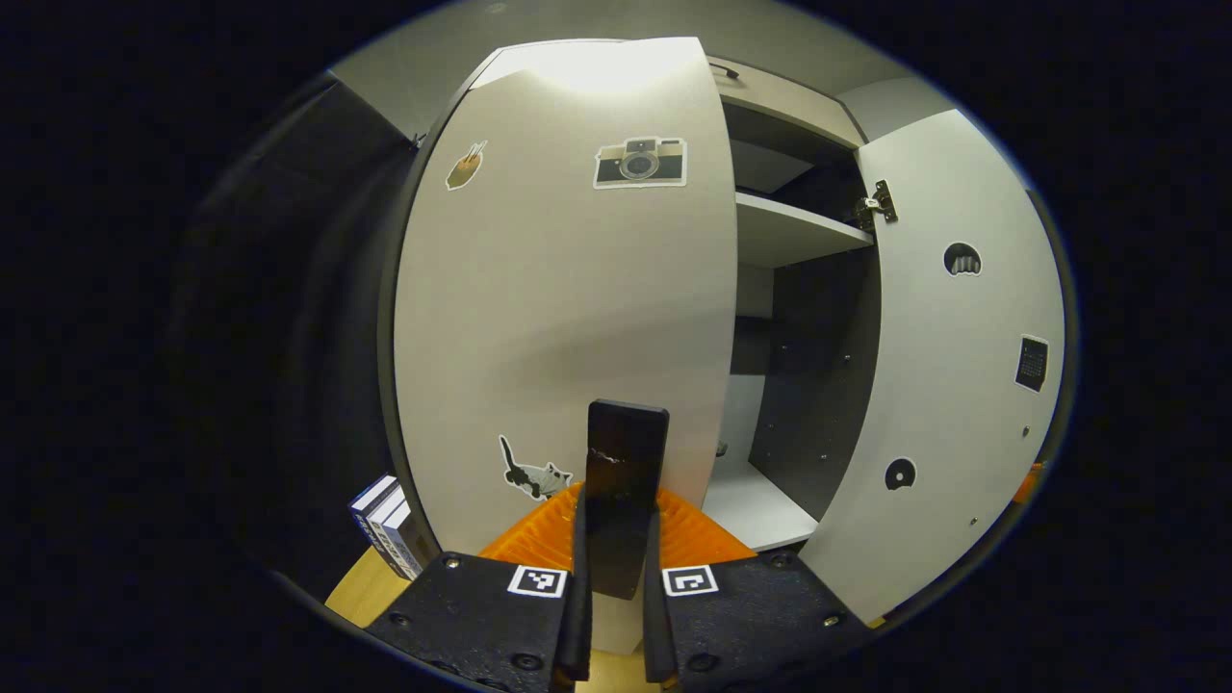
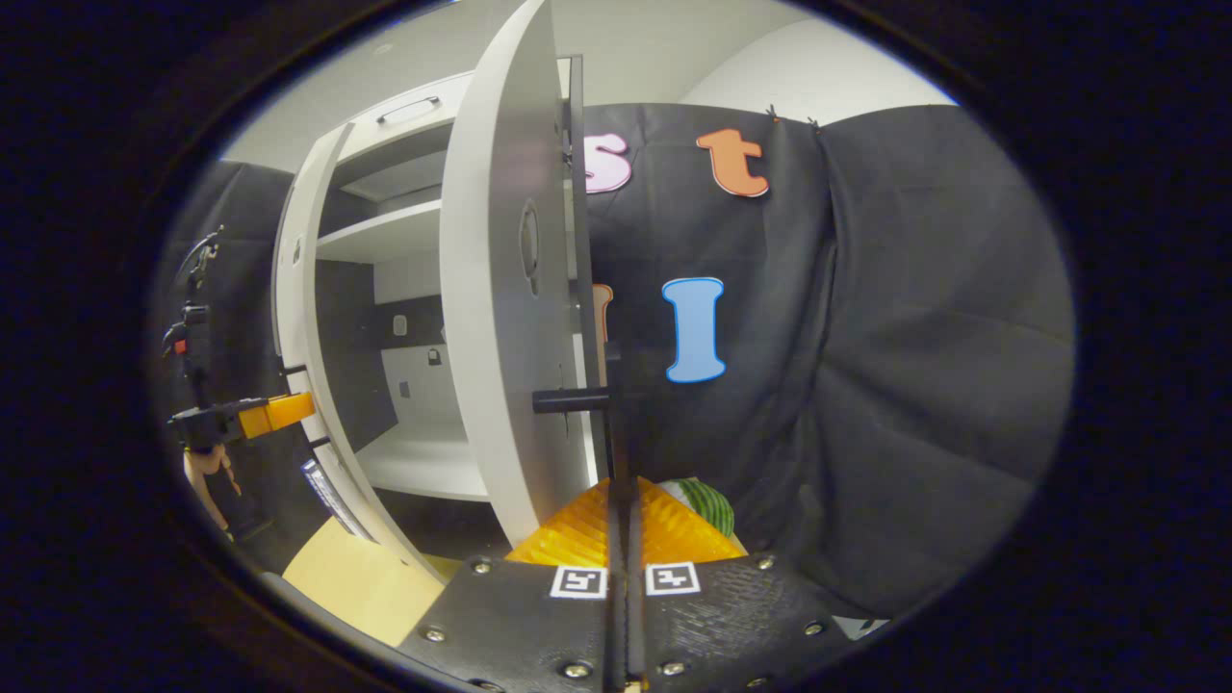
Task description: Open the right door of the double-door shoe cabinet with the right hand, and open the left door with the left hand.
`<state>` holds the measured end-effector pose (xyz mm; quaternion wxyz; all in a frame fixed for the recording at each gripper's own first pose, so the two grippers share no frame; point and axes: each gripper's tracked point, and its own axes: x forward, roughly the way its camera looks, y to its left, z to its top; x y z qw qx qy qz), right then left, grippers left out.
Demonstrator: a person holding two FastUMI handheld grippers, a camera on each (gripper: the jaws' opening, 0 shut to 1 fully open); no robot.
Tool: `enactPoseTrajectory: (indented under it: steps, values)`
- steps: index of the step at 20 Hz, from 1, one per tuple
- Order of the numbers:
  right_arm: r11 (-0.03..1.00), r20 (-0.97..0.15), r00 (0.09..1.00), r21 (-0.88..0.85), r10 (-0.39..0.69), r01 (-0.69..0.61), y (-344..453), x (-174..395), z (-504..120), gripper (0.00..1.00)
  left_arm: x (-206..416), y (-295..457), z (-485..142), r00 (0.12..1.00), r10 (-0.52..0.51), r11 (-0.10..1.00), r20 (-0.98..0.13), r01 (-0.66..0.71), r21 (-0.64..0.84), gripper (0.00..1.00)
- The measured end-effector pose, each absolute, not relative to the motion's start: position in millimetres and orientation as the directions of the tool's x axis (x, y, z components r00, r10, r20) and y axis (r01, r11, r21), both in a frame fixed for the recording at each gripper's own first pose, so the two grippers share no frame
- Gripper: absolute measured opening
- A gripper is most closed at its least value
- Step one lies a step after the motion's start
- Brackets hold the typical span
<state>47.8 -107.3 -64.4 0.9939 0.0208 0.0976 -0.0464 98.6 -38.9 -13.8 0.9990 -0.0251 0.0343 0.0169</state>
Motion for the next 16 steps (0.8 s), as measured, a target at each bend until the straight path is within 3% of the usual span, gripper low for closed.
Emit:
enactPoseTrajectory:
  steps: [16]
  values:
    - [0.994, -0.206, 0.974, 0.044, -0.09, 0.101, -111.1, 46.8, -66.2, 0.06, 97.3, -30.2, -13.0, 0.995, 0.067, 0.995, -0.076, -0.073, -0.075, 0.22]
